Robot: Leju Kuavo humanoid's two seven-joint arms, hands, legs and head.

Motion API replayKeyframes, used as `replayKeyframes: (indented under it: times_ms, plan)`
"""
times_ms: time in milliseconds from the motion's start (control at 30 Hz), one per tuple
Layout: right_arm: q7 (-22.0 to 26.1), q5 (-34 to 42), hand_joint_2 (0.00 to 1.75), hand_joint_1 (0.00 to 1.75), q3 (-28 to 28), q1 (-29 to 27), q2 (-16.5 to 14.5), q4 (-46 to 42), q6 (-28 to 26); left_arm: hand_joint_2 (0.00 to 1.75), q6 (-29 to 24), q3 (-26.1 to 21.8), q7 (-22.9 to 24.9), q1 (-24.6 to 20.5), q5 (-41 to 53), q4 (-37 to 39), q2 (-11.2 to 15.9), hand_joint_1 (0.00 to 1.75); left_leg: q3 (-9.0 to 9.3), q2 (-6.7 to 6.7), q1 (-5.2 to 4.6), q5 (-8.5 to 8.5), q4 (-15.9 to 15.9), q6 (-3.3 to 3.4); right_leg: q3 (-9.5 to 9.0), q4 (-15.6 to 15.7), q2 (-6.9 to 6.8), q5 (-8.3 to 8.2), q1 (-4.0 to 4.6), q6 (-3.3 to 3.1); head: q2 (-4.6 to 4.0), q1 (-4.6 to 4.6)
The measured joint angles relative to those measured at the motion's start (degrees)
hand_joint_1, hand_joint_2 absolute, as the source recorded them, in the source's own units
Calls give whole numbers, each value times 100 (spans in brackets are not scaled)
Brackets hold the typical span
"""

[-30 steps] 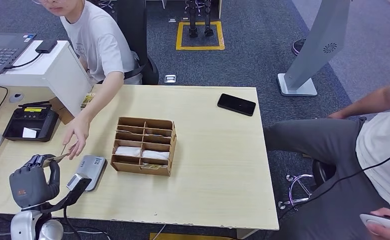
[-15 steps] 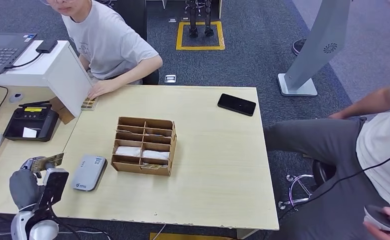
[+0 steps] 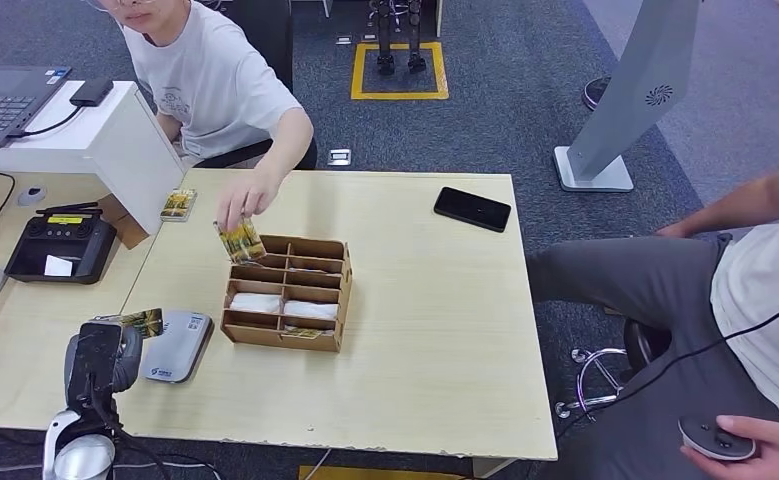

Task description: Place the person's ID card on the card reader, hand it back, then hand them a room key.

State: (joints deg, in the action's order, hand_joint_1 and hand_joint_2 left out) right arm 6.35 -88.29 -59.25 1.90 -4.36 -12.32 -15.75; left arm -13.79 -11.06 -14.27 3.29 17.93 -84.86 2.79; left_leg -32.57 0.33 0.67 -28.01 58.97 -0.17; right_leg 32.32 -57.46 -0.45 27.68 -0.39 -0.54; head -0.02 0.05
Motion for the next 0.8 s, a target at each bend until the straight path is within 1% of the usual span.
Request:
replayKeyframes:
  times_ms: [133, 300, 500, 800]
  plan:
    - [-31, -2, 175, 0, 0, 2, -4, 1, -16, 175, -6, 11, 309, -67, 95, 64, 19, 175, 0, 0, 0, 0, 0, 0, 0, 0, 0, 0, 0, 0, 0, -1]
    - [-39, -2, 175, 0, 0, 5, -10, 3, -12, 175, -91, 95, 549, -189, 402, 290, 50, 175, 0, 0, 0, 0, 0, 0, -1, 0, 0, 0, 0, 0, 0, 1]
    - [-37, -2, 175, 0, 0, 7, -19, 3, -11, 175, -218, 156, 642, -298, 695, 586, 51, 175, 0, 0, -1, 0, 0, 0, -1, 0, 0, 0, 0, 0, 0, 1]
    - [-16, -2, 175, 0, 0, 8, -19, 3, -10, 175, -230, 220, 696, -363, 897, 848, 46, 175, 0, 0, -1, 0, 0, 1, -1, 0, 1, 0, 0, 0, 0, -1]
